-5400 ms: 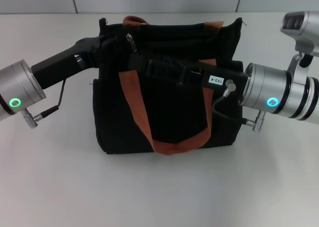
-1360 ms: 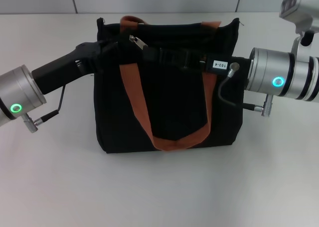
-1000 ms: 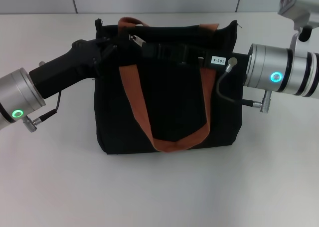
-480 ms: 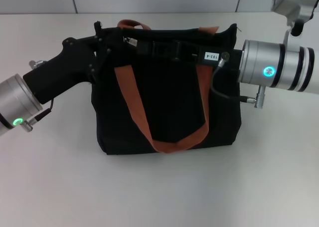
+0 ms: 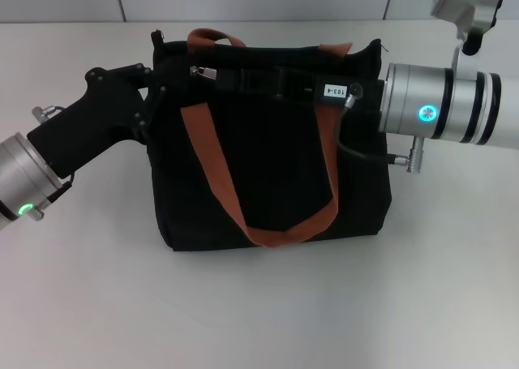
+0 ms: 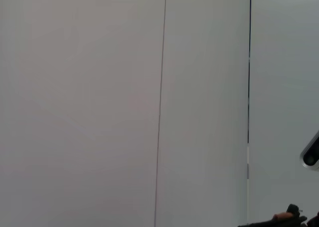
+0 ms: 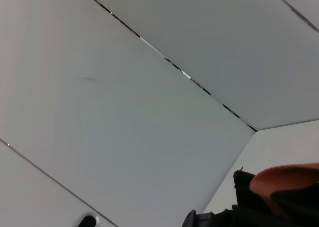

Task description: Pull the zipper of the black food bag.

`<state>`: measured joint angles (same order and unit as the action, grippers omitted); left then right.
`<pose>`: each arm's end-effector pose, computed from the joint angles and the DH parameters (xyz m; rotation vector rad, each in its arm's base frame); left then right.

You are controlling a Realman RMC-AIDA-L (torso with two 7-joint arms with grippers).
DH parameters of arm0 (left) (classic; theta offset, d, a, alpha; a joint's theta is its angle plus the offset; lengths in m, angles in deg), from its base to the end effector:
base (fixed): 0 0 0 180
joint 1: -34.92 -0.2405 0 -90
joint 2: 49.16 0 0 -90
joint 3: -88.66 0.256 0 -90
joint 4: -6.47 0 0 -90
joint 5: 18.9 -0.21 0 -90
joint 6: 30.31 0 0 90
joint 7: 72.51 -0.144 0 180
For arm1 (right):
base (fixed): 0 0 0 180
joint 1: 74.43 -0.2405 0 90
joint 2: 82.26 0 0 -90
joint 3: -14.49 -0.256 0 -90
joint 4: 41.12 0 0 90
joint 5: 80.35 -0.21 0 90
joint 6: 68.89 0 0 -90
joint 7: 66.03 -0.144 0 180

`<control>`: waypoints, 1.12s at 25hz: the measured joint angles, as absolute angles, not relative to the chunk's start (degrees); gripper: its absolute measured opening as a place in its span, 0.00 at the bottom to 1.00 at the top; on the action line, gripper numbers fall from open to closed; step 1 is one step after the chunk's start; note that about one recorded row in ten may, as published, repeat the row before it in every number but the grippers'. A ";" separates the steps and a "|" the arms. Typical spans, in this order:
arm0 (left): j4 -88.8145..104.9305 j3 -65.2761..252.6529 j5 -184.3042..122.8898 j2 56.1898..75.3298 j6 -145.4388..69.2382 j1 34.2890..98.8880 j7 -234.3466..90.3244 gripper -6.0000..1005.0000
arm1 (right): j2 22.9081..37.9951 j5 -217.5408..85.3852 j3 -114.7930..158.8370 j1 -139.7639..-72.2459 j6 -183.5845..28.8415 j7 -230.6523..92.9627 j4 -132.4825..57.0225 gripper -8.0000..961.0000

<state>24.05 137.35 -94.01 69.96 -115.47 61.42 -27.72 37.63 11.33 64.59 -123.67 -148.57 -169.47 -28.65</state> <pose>-0.2659 0.3207 -0.0137 -2.2442 -0.3443 -1.0723 0.1541 0.3730 -0.0704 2.5230 -1.3480 -1.1034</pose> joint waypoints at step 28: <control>22.75 136.56 -89.56 69.97 -115.10 62.00 -34.77 0.04 | 37.63 11.05 64.02 -125.24 -144.93 -171.02 -29.84 0.01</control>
<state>22.75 136.56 -89.56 69.97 -115.10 62.00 -34.77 37.63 11.05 64.02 -125.24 -144.93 -171.02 -29.84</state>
